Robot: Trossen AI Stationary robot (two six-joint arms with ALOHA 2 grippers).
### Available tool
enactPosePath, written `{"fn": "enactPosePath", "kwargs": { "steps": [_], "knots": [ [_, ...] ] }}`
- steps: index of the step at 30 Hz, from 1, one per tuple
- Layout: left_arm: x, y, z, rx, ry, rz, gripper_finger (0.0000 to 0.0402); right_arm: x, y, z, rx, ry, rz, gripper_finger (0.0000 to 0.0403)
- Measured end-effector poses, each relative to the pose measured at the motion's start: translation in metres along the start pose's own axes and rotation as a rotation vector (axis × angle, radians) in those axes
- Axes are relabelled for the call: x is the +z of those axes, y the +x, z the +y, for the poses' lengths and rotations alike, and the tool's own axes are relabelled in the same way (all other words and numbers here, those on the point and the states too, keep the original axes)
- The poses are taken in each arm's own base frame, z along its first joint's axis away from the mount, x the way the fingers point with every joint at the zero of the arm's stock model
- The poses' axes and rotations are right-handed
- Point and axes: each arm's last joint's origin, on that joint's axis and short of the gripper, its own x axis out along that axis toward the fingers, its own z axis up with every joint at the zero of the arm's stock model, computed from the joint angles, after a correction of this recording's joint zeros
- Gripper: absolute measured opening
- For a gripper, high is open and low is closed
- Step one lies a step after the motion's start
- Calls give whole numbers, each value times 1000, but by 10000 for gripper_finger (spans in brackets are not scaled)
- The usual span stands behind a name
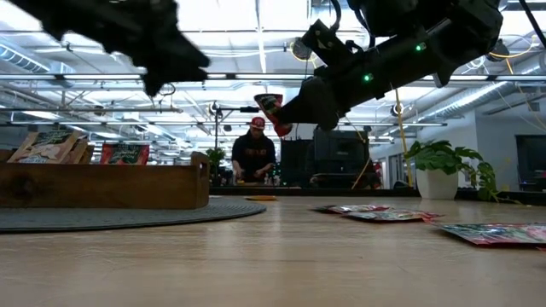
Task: Pick & Place Tea
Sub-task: Put the red tea bag into the middle section of the wooden organizer
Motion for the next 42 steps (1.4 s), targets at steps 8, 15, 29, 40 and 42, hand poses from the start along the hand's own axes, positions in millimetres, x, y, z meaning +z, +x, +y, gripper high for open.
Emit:
{"fn": "enactPosePath", "kwargs": {
  "steps": [8, 15, 29, 40, 42],
  "knots": [
    [28, 53, -20, -53, -60, 83, 212, -1, 0, 0, 2, -6, 8, 1],
    [27, 84, -22, 26, -45, 274, 202, -2, 0, 1, 5, -14, 19, 1],
    [33, 104, -8, 61, -68, 328, 186, -2, 0, 1, 5, -15, 21, 1],
    [31, 107, -5, 50, -105, 343, 186, -2, 0, 1, 4, -15, 21, 1],
    [28, 110, -5, 40, -116, 353, 186, -2, 0, 1, 4, -15, 21, 1]
  ]
}}
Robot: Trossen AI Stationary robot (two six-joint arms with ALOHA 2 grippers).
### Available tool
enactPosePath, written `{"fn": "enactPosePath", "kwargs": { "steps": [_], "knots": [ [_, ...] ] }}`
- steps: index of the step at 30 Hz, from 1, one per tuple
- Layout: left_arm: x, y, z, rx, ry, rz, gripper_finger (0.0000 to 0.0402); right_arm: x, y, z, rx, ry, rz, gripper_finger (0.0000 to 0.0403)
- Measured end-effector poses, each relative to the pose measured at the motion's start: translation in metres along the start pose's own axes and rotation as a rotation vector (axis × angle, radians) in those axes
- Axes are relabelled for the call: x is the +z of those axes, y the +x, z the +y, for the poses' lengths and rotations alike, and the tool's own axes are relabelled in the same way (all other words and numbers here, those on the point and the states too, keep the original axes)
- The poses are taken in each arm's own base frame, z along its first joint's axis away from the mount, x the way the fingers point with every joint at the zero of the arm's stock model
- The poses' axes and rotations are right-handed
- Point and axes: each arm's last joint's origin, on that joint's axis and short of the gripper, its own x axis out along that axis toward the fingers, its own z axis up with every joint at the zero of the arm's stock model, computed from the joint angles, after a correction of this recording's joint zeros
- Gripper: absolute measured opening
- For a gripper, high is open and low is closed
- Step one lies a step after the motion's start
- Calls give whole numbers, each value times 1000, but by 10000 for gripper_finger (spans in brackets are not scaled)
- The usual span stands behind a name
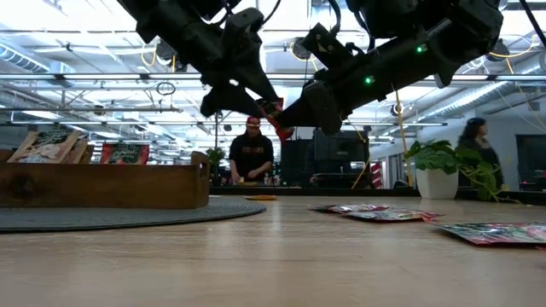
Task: Pick & Place Tea
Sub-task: Put the red tea bag into the middle section of the wooden organizer
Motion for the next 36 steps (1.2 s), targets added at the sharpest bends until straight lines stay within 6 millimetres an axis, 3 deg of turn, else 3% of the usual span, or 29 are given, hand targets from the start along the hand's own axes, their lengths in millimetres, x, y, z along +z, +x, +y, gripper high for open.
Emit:
{"fn": "enactPosePath", "kwargs": {
  "steps": [5, 15, 26, 30, 36],
  "knots": [
    [-2, 8, 2, 7, -1, 6, 179, 0, 0, 0, 1, 0, -1, 1],
    [5, 1, 2, -14, 41, -41, 67, 0, 0, 0, 1, -4, 5, 1],
    [4, 1, 1, -51, 84, -15, 9, -1, 0, 1, 6, -5, 9, 2],
    [3, -2, -1, -55, 187, -4, 4, -1, -1, 1, 9, 0, 8, 27],
    [0, -30, -6, 53, 248, 21, 2, -1, -2, 3, 10, 7, 11, 72]
  ]
}}
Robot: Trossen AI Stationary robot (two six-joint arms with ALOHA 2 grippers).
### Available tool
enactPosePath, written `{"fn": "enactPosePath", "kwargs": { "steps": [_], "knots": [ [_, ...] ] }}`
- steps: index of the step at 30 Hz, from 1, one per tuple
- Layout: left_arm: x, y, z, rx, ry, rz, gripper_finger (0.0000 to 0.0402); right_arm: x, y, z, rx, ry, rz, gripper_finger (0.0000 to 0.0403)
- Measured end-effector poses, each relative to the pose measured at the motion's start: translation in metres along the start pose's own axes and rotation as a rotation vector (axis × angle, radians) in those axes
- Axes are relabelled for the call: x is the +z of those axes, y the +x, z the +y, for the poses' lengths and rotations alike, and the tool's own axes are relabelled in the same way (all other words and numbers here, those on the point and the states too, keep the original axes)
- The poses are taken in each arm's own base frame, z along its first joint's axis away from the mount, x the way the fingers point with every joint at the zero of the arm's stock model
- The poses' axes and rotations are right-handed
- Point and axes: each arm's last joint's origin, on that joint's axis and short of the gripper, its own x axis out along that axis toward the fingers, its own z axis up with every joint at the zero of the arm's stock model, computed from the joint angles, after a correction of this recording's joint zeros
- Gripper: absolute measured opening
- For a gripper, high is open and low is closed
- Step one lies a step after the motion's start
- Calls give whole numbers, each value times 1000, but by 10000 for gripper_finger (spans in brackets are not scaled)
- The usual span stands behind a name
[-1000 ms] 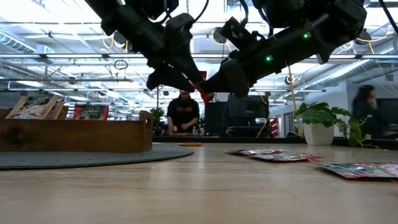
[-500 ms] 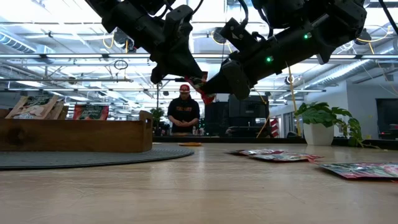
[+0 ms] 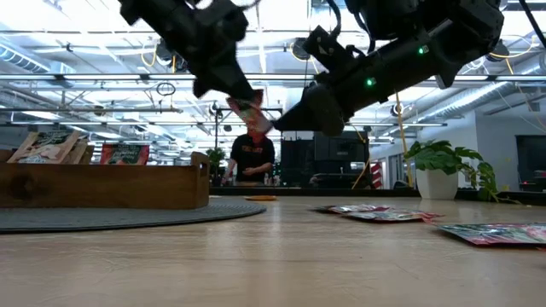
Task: Pick & Place Tea
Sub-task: Put the red tea bag into the middle section of the wooden organizer
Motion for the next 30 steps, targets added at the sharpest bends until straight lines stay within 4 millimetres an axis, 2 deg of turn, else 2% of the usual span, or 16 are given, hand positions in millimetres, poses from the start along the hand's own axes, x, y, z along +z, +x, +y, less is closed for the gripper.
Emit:
{"fn": "enactPosePath", "kwargs": {
  "steps": [3, 13, 22, 30],
  "knots": [
    [-6, -20, -6, 40, 48, 54, 2, 1, -1, 1, 2, -1, -3, 82],
    [-51, -65, -36, 156, 321, 361, 1, -1, -1, 2, 6, 7, 6, 75],
    [-71, -81, -43, 166, 329, 523, 1, -1, -1, 2, 8, 8, 6, 75],
    [-73, -80, -45, 92, 332, 546, 1, -1, -1, 2, 9, 7, 6, 75]
  ]
}}
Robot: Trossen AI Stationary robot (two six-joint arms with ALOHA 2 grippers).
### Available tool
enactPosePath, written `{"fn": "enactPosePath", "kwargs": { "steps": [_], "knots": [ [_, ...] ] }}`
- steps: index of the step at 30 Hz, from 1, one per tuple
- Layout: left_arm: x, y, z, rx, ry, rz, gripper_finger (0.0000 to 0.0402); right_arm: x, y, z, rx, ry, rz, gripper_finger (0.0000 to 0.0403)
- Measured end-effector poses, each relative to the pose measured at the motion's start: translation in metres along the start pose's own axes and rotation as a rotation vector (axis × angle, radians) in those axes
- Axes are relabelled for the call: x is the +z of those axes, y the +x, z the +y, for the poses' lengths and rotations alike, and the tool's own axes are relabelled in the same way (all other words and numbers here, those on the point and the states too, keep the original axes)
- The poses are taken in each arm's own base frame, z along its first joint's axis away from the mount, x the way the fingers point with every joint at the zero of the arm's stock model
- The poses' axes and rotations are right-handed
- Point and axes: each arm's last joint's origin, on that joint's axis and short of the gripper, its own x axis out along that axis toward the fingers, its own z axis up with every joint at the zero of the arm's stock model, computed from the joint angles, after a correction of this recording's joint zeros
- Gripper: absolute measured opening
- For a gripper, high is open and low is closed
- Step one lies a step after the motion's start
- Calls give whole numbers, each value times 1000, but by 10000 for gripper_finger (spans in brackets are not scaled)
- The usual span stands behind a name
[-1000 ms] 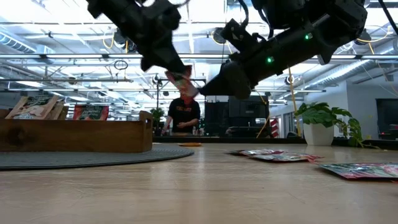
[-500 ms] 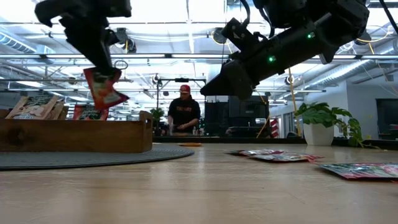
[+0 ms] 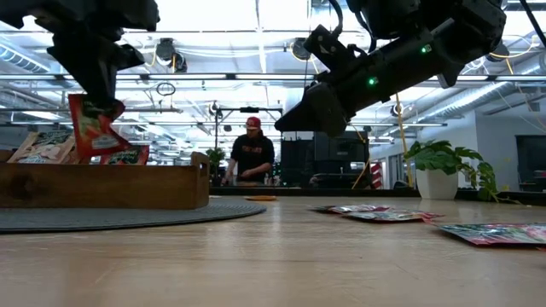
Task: Pick & Place Tea
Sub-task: Put the red tea bag into the middle section of the wooden organizer
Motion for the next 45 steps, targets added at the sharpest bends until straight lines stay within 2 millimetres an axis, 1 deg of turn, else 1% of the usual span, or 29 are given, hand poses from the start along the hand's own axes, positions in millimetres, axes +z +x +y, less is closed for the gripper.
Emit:
{"fn": "enactPosePath", "kwargs": {
  "steps": [5, 7, 10, 14, 28, 36, 41, 45],
  "knots": [
    [1, 2, 2, 3, -6, -3, 0, 0, 0, 0, 0, 0, 0, 75],
    [2, 7, 3, -3, -2, -9, 0, 0, 0, 0, 0, 0, 0, 75],
    [-1, 16, 2, -47, 13, 3, 0, 0, 0, 0, 0, 0, 0, 75],
    [-5, 25, 3, -33, 8, 40, 0, 0, 0, 0, 0, 0, 0, 75],
    [0, 26, 9, -18, -4, -1, 0, 0, 0, 0, 0, 4, -6, 75],
    [-11, 37, 9, -16, -36, 47, 0, 0, 0, 0, 0, 4, -6, 75],
    [-8, 37, 9, -4, -36, 15, 1, 0, 0, 0, 0, 6, -6, 75],
    [-6, 37, 10, 13, -43, -10, 11, 1, 0, 0, -1, 11, -11, 75]
  ]
}}
